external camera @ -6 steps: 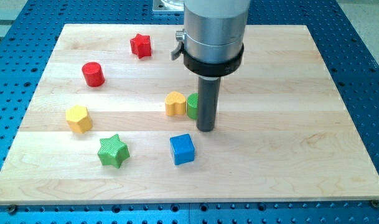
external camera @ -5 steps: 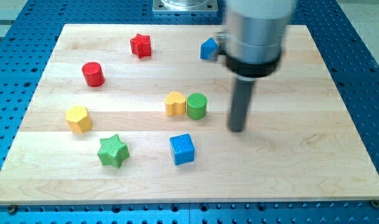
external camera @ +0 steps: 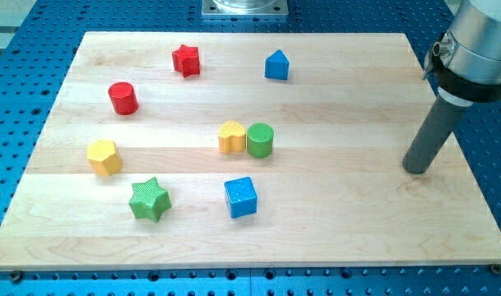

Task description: Push the blue cube towards the bottom of the yellow heart

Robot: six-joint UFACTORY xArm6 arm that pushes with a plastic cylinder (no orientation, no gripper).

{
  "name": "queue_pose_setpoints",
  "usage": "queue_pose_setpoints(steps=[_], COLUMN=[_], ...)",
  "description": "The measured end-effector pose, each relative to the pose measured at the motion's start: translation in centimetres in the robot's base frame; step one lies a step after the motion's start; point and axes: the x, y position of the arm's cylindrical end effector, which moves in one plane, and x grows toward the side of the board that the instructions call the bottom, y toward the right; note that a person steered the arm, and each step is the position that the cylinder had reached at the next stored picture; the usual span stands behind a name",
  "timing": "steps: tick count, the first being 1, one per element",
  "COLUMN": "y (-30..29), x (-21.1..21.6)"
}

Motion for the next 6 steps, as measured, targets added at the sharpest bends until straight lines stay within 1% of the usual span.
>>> queue_pose_setpoints(steps=[2,3,4,5,6], y=[0.3,-4.4,-12.4,-14.2,-19.8], x=[-0.3,-0.5,-0.5,2.3,6.3])
